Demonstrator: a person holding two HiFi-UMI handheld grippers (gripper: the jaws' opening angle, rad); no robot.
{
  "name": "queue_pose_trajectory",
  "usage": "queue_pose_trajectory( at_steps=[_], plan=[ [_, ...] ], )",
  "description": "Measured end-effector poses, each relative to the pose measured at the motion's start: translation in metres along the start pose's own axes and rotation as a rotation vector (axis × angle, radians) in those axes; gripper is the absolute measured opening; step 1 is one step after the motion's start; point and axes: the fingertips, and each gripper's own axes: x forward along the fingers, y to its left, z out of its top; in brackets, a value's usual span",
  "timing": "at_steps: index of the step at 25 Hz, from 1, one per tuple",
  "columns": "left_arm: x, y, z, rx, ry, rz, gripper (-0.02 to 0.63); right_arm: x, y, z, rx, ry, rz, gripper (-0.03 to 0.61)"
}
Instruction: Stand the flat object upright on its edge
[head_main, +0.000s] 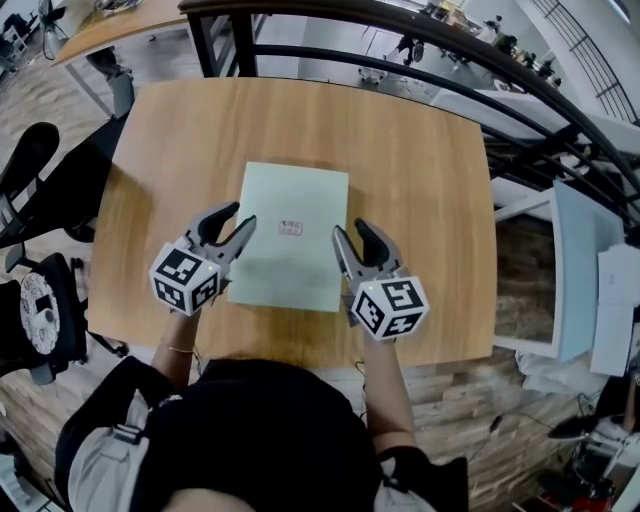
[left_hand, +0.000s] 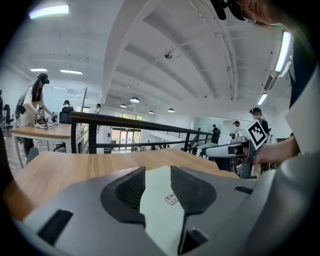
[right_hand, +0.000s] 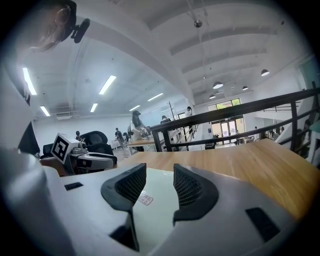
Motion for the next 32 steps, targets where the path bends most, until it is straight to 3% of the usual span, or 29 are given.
queue_pose_trajectory(
  at_steps=[18, 23, 32],
  plan=[
    [0.046, 0.061, -0.056, -0.125, 0.130, 0.033, 0.209, 0.062, -0.049, -0.050, 0.096, 0.153, -0.055, 0.196],
    [0.055, 0.068, -0.068, -0.199, 0.142, 0.010, 0.209, 0.073, -0.056, -0.060, 0.115, 0.183, -0.062, 0.204],
    [0.068, 0.073, -0.089, -0.250, 0.210, -0.027, 0.244, 0.087, -0.068, -0.079, 0.151, 0.231, -0.086, 0.215]
  ],
)
